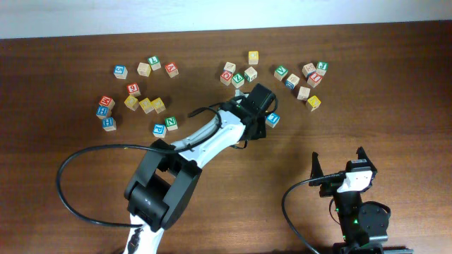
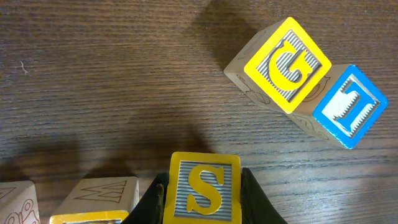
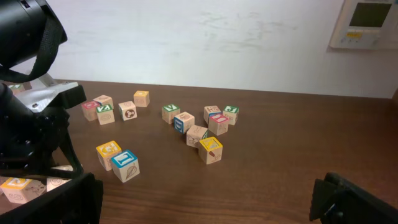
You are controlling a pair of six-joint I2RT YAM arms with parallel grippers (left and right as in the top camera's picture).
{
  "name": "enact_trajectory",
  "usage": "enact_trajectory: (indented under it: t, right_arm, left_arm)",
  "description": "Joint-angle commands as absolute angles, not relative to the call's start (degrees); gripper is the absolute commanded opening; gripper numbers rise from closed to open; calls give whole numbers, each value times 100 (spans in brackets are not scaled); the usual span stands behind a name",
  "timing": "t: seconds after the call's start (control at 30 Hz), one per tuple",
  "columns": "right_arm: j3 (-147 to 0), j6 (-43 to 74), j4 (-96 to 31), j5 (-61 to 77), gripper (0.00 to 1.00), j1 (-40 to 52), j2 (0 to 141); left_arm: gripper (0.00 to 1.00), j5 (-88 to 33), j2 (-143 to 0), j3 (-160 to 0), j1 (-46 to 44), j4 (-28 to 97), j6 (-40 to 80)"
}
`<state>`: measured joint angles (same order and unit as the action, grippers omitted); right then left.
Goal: Spell out RSS
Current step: 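Lower the second S block right of the first S and release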
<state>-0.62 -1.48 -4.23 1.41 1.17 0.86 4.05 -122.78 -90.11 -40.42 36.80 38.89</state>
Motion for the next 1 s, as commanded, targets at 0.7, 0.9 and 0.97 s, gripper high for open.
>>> enact_trajectory:
  t: [0.7, 0.9, 0.97]
  right_arm:
    - [-32, -126, -451, 128, 98, 150, 73]
    - [-32, -128, -451, 128, 98, 150, 73]
    - [-32, -126, -451, 128, 98, 150, 73]
  left_arm:
    - [45, 43, -12016, -8899, -4086, 3701, 3802]
    - [45, 43, -11771, -8919, -4086, 3706, 3767]
    - [45, 43, -11679, -8919, -4086, 3708, 3767]
